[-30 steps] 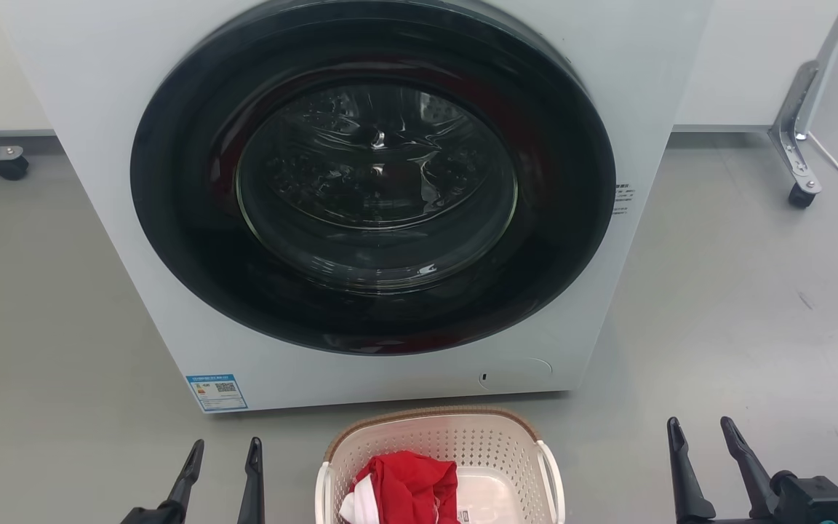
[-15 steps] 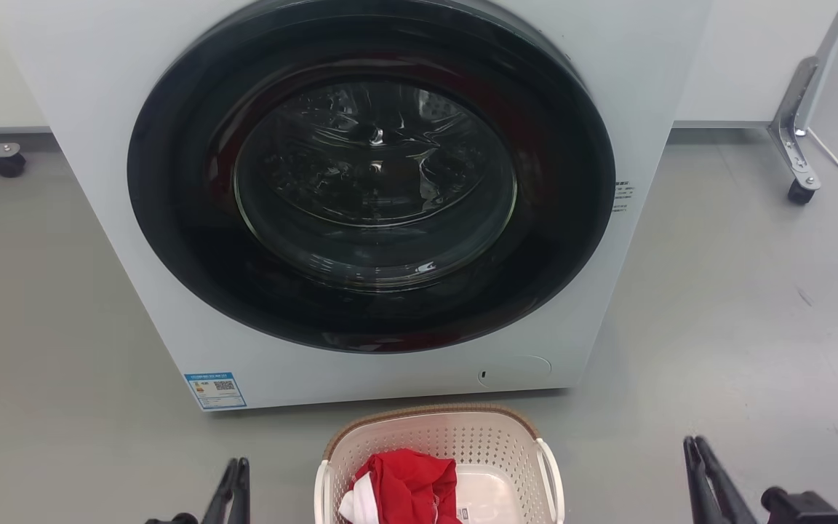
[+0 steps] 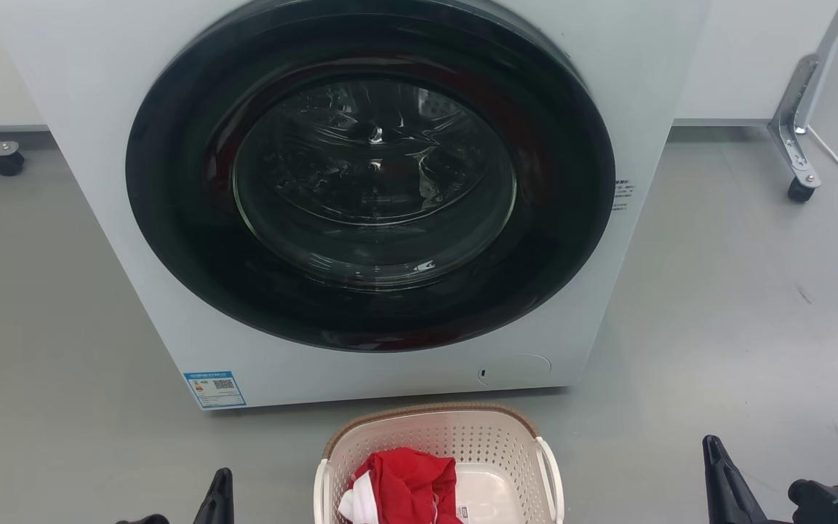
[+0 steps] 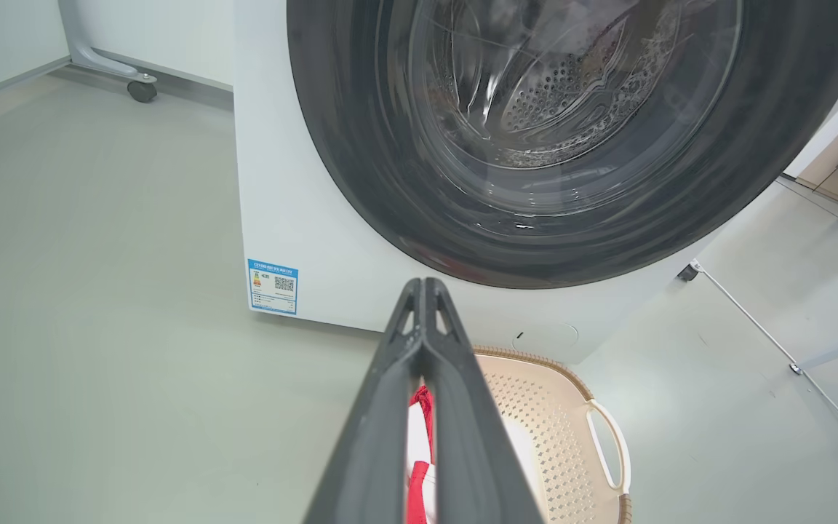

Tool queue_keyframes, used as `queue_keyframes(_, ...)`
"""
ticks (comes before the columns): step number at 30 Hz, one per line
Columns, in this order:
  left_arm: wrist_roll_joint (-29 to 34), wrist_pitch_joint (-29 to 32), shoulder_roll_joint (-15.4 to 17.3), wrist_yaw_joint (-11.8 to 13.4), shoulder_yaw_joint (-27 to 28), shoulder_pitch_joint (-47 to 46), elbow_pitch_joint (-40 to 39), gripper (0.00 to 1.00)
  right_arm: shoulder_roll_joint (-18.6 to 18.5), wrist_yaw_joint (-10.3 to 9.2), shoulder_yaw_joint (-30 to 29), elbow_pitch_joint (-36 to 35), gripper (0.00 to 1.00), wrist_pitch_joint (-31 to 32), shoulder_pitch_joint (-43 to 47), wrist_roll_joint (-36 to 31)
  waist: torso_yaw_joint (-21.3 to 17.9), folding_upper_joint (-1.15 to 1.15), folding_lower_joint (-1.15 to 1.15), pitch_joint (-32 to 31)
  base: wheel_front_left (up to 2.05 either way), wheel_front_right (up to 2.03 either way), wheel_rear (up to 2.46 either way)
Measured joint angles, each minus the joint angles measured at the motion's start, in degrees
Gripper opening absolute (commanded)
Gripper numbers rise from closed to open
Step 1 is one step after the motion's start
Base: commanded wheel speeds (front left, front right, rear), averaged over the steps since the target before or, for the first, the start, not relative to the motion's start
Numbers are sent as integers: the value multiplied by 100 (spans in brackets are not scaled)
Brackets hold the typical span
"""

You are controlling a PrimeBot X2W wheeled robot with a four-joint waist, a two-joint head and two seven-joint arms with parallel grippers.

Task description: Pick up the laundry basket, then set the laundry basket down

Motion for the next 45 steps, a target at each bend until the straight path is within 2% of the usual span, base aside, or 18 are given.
queue_keyframes(45, -3170, 860, -307, -655, 960, -494, 343, 0, 454, 611, -1129, 293, 0, 989, -380, 3228, -23, 0, 0, 54, 0, 0, 0)
